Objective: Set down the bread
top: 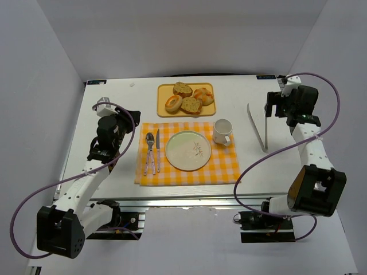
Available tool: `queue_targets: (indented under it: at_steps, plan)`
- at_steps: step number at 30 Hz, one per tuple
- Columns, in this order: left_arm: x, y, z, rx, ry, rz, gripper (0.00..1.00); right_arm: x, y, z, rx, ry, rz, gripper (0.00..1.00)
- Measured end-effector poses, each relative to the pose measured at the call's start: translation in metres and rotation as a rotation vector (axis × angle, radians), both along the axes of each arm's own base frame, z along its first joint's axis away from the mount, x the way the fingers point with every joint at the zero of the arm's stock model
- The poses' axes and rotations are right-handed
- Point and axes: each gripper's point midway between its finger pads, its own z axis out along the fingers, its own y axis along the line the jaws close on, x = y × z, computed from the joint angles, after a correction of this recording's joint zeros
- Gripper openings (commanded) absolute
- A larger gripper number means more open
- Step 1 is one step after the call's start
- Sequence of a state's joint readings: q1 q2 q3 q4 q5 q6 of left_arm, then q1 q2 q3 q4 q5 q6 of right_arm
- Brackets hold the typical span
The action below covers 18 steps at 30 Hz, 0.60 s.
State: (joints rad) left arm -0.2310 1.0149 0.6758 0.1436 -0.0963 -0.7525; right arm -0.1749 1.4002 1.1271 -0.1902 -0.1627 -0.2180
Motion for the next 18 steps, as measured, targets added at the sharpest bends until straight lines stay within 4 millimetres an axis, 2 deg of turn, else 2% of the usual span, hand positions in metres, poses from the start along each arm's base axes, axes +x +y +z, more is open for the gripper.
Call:
queue_targets:
  at_steps: [3, 4, 6, 7, 9, 11, 12, 15, 18]
  plan:
    - [0.002, -0.001, -0.005, 0.003, 0.014, -0.004, 0.44, -0.007, 0.019, 0.009, 0.006, -0.055, 0.123, 0.89]
    - [0.002, -0.001, -0.006, 0.003, 0.016, -0.004, 0.44, -0.012, 0.027, 0.008, 0.008, -0.062, 0.179, 0.84]
    - [0.002, -0.001, -0.006, 0.003, 0.016, -0.004, 0.44, -0.023, 0.047, 0.005, 0.003, -0.082, 0.323, 0.32]
    - [0.002, -0.001, -0.006, 0.003, 0.015, -0.004, 0.44, -0.028, 0.056, 0.004, 0.012, -0.09, 0.379, 0.0]
    - [0.003, -0.001, -0.005, 0.002, 0.01, -0.004, 0.44, -0.034, 0.069, 0.001, 0.04, -0.093, 0.456, 0.0]
    - [0.003, -0.001, -0.003, 0.0, 0.004, -0.004, 0.44, -0.035, 0.076, -0.003, 0.069, -0.085, 0.495, 0.53]
    - [0.003, -0.001, -0.002, 0.0, 0.002, -0.004, 0.44, -0.034, 0.077, -0.007, 0.076, -0.076, 0.501, 0.88]
    - [0.004, -0.002, -0.001, -0.002, -0.004, -0.004, 0.44, -0.029, 0.073, -0.024, 0.108, -0.023, 0.458, 0.89]
    - [0.004, -0.001, -0.001, -0.002, -0.005, -0.003, 0.44, -0.023, 0.056, -0.054, 0.127, 0.08, 0.319, 0.89]
